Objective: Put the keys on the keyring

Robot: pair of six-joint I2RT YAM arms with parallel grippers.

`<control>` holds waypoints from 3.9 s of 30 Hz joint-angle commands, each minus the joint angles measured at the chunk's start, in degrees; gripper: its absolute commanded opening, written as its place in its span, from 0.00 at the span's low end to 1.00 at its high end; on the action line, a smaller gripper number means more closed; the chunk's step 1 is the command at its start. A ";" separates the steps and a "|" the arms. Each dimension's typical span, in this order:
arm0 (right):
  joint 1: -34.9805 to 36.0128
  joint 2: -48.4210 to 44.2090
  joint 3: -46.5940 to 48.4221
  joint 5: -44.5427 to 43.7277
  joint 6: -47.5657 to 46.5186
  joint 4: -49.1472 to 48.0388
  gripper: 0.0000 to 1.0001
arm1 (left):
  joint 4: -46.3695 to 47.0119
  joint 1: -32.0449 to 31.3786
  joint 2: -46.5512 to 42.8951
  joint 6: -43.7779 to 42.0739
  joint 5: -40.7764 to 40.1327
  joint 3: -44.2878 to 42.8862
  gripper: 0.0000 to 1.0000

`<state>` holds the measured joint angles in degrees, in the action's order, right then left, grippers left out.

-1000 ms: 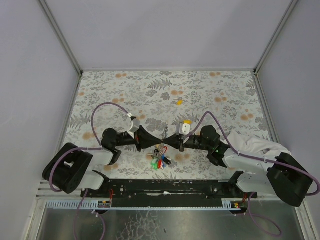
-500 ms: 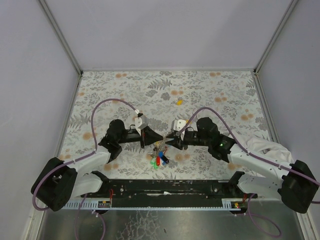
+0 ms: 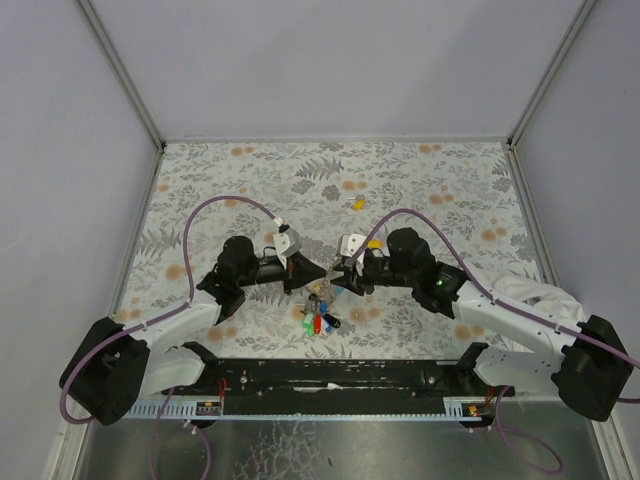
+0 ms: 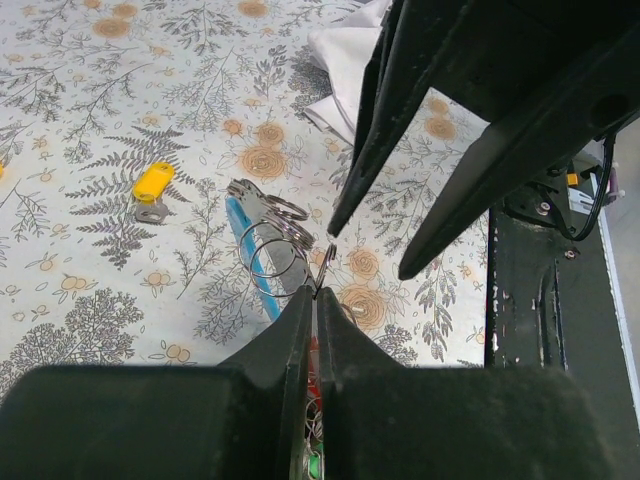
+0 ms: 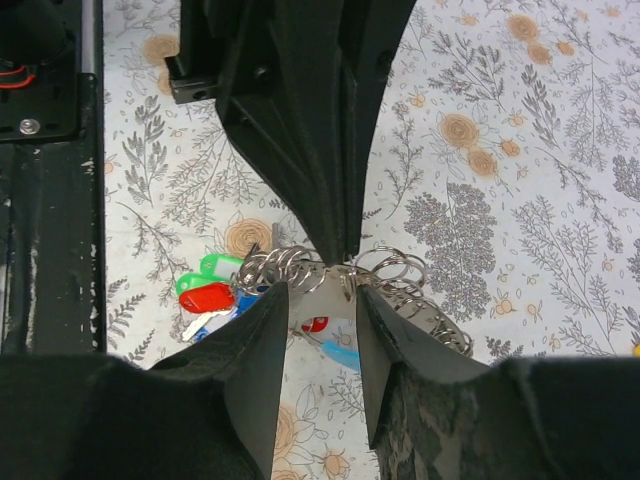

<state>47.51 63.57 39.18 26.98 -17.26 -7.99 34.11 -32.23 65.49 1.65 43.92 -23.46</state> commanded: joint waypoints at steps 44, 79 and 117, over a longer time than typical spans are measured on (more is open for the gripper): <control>-9.10 7.12 -9.62 17.51 14.31 -41.57 0.00 | 26.42 2.13 -5.16 6.08 -1.65 12.17 0.47; -9.36 13.64 -7.69 26.60 16.97 -44.73 0.00 | 39.14 2.51 4.80 13.29 8.98 7.65 0.39; -9.63 8.16 -9.08 21.15 13.71 -40.14 0.00 | 55.08 6.14 8.92 22.37 10.46 12.04 0.53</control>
<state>38.06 72.51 29.17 47.48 -3.84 -43.13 80.18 -24.84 73.65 23.79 50.57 -10.98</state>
